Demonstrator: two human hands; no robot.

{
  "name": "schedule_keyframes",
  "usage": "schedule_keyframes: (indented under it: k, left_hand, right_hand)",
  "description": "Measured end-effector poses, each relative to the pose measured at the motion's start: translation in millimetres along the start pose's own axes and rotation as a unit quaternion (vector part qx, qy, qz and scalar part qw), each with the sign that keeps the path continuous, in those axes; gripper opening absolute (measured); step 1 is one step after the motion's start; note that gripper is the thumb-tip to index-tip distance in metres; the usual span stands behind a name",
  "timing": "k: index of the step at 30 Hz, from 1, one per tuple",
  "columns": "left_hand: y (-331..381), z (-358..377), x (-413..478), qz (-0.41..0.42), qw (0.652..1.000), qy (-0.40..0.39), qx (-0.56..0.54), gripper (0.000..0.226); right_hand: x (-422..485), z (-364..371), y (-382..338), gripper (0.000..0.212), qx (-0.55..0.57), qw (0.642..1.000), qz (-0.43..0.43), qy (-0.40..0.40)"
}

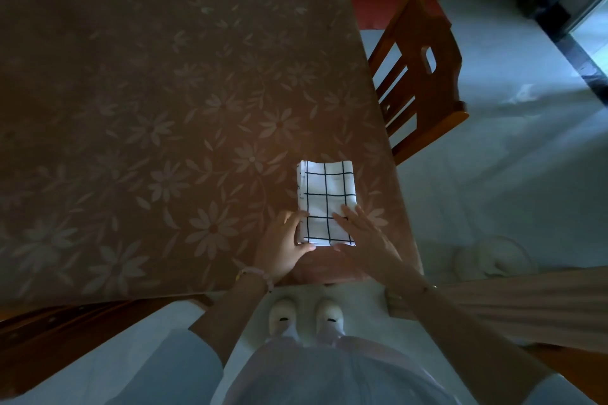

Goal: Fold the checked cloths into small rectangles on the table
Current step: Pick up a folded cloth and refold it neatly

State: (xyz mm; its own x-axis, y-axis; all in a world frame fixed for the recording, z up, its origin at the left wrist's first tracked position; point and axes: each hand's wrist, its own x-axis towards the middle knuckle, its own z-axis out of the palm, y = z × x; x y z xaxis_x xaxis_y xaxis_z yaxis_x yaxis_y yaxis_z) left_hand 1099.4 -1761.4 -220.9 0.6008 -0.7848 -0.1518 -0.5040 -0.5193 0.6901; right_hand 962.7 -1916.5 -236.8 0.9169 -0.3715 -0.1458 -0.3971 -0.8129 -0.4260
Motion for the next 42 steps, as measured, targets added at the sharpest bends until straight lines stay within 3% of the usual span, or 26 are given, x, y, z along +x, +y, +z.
schedule_keyframes:
  k: [3, 5, 11, 14, 18, 22, 26, 31, 37, 40, 42]
  left_hand:
    - [-1, 2, -1, 0.007, 0.998, 0.044, 0.044, 0.053]
    - [0, 1, -3, 0.011, 0.998, 0.048, 0.048, 0.054]
    - [7, -11, -9, -0.010, 0.997, 0.079, -0.011, 0.050]
    - [27, -25, -10, -0.062, 0.986, 0.103, -0.113, 0.037]
    - [52, -49, -17, -0.112, 0.927, 0.178, -0.311, 0.011]
    - [63, -67, -37, -0.158, 0.865, 0.256, -0.402, 0.020]
    - [66, -82, -69, -0.180, 0.824, 0.308, -0.439, 0.023]
    - [68, -118, -117, -0.144, 0.772, 0.368, -0.498, 0.027]
    - [42, -165, -213, -0.122, 0.736, 0.457, -0.485, 0.030]
    - [20, -195, -274, -0.125, 0.709, 0.496, -0.486, 0.027]
    - [6, -213, -314, -0.132, 0.715, 0.507, -0.463, 0.024]
  right_hand:
    - [2, -1, -2, 0.087, -0.054, 0.997, 0.000, -0.050]
    - [1, -1, -2, 0.084, -0.060, 0.997, -0.011, -0.043]
    - [-1, -18, -7, 0.058, 0.086, 0.992, -0.032, 0.087]
    - [5, -40, -26, 0.042, 0.172, 0.982, 0.005, 0.082]
    - [16, -62, -57, 0.013, 0.366, 0.926, 0.074, 0.060]
    - [27, -70, -91, 0.019, 0.470, 0.877, 0.089, 0.041]
    - [19, -82, -129, 0.023, 0.516, 0.855, 0.051, 0.008]
    - [5, -88, -188, 0.023, 0.549, 0.836, 0.000, -0.018]
    - [-31, -67, -289, 0.025, 0.563, 0.822, -0.050, -0.073]
    - [-62, -53, -349, 0.024, 0.601, 0.791, -0.044, -0.104]
    - [-81, -43, -389, 0.022, 0.622, 0.771, -0.045, -0.131]
